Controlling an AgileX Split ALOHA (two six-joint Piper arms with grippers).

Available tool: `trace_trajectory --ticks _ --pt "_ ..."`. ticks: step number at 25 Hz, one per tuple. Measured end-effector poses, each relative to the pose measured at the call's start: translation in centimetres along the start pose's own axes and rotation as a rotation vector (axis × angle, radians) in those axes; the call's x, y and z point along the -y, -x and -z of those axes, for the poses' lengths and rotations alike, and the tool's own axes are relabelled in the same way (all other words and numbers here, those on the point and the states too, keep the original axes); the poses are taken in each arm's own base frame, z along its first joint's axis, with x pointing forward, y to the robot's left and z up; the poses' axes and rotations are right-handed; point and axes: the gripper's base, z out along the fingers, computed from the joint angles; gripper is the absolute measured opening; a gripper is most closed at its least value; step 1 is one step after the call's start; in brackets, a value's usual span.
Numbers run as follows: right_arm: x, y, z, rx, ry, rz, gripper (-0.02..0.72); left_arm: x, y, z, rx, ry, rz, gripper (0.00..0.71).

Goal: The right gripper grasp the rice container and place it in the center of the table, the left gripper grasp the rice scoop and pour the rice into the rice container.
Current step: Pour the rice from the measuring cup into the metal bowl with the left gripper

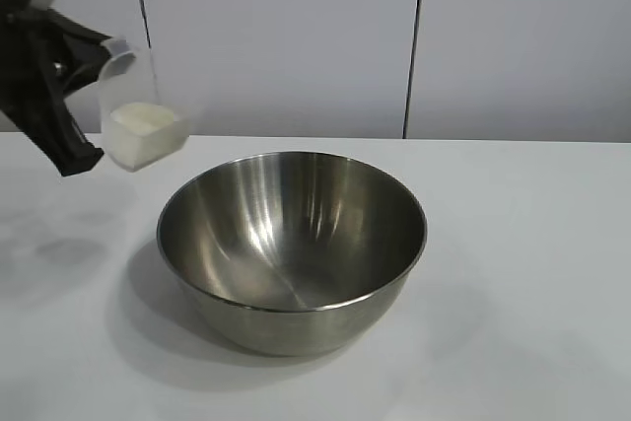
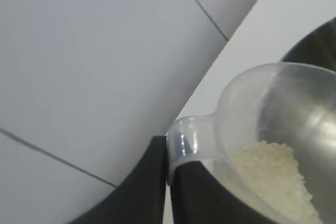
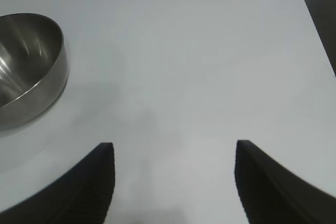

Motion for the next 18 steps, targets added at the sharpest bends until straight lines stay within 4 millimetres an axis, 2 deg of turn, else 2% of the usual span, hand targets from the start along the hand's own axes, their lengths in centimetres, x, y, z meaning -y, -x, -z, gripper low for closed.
trace_trajectory --ticks 3,7,13,18 --pt "0.0 0.0 0.0 0.000 0.000 0.000 0.452 -0.1 2.0 -0.8 0.015 -0.026 -0.210 0.008" --pt "0.0 0.0 0.0 0.000 0.000 0.000 0.452 0.1 3.8 -1.4 0.043 -0.022 -0.542 0.007" --pt "0.0 0.0 0.0 0.000 0.000 0.000 0.452 0.3 5.2 -1.5 0.063 0.028 -0.993 0.007" --pt "0.0 0.0 0.0 0.000 0.000 0.000 0.452 -0.1 6.6 -1.3 0.087 0.180 -1.282 0.007"
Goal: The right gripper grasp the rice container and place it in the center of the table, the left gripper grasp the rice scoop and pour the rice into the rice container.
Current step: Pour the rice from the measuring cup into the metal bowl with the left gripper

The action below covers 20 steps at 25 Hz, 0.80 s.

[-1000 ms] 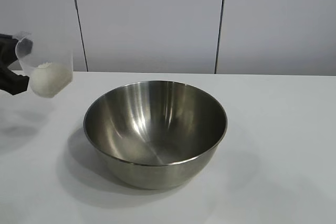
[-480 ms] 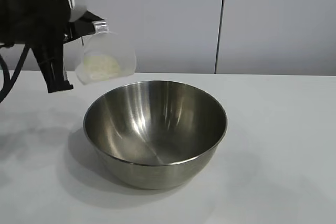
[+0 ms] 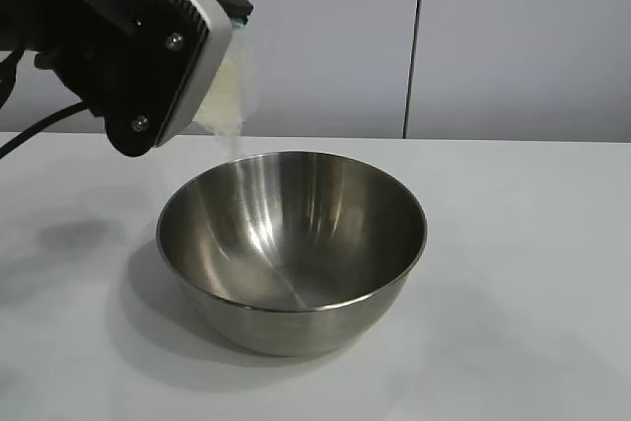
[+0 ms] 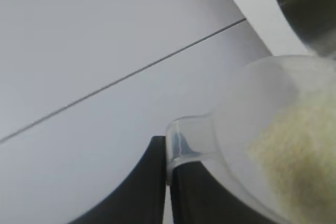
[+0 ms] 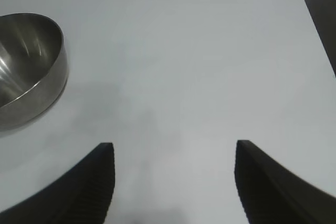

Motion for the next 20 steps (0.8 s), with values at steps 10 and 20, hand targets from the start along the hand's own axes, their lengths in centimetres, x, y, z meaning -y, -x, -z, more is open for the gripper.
trace_trajectory --ticks 10,20 --pt "0.00 0.00 0.00 0.000 0.000 0.000 0.452 -0.36 -0.21 0.01 -0.029 0.035 -0.082 0.007" --pt "0.00 0.00 0.00 0.000 0.000 0.000 0.452 0.04 -0.72 0.03 -0.084 0.007 0.344 0.007"
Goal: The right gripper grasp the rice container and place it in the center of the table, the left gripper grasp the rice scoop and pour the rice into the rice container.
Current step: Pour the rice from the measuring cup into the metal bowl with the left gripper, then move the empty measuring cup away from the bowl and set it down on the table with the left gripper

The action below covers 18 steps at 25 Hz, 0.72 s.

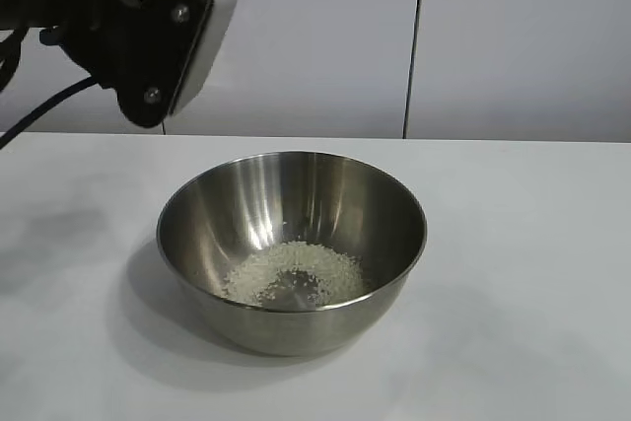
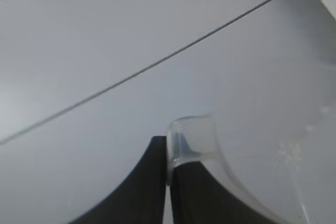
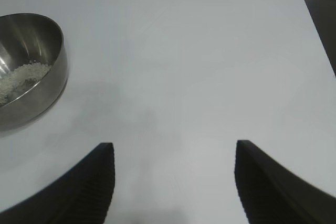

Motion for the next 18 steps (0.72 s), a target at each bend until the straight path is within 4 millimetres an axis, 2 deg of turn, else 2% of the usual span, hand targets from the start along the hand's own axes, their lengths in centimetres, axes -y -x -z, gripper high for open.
trace_trajectory --ticks 5,6,10,14,18 --pt "0.0 0.0 0.0 0.000 0.000 0.000 0.452 0.6 -1.6 0.0 -0.101 -0.003 0.684 0.007" --pt "0.0 0.0 0.0 -0.001 0.000 0.000 0.452 0.9 -2.4 0.1 -0.133 0.008 0.858 0.007" --pt "0.0 0.0 0.0 -0.001 0.000 0.000 0.452 2.3 -6.4 0.6 -0.267 0.079 1.340 0.007" --pt "0.0 0.0 0.0 -0.001 0.000 0.000 0.452 4.9 -10.0 2.3 -0.369 0.126 1.665 0.007" --pt "0.0 0.0 0.0 -0.001 0.000 0.000 0.452 7.8 -12.0 4.7 -0.421 0.099 1.840 0.007"
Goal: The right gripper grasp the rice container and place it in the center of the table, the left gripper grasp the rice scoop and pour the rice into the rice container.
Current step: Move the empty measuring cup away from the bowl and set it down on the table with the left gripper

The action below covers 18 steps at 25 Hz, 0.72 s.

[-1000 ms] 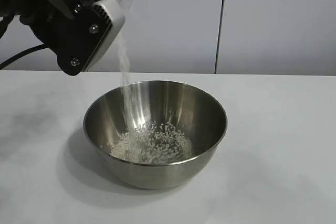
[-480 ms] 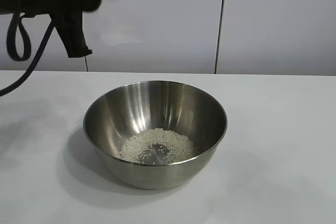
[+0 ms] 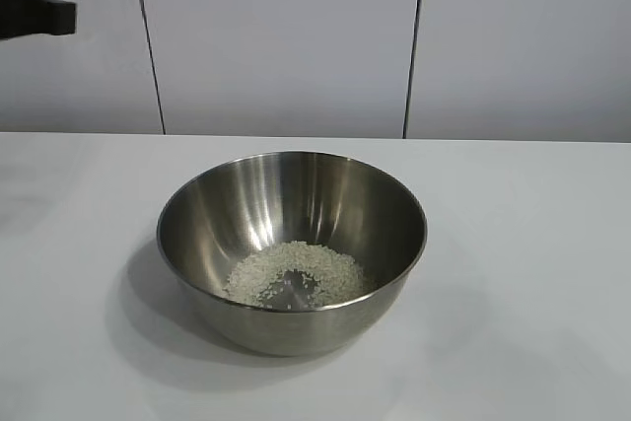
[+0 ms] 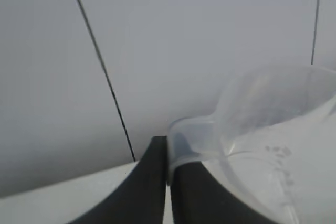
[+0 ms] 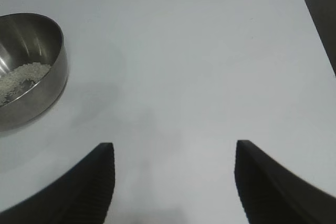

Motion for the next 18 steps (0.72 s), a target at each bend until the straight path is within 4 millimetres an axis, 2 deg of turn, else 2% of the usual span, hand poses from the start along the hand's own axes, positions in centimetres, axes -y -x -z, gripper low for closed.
trace_trajectory --ticks 5,8,14,18 --pt "0.0 0.0 0.0 0.000 0.000 0.000 0.452 -3.6 -2.8 2.1 -0.023 0.045 0.095 0.007" --pt "0.0 0.0 0.0 0.000 0.000 0.000 0.452 -4.8 -4.9 2.3 -0.017 0.061 0.150 0.007" --pt "0.0 0.0 0.0 0.000 0.000 0.000 0.452 -4.3 -9.2 0.6 -0.054 -0.028 0.196 0.007" --pt "0.0 0.0 0.0 0.001 0.000 0.000 0.452 -3.9 -11.3 0.2 -0.120 -0.071 0.126 0.007"
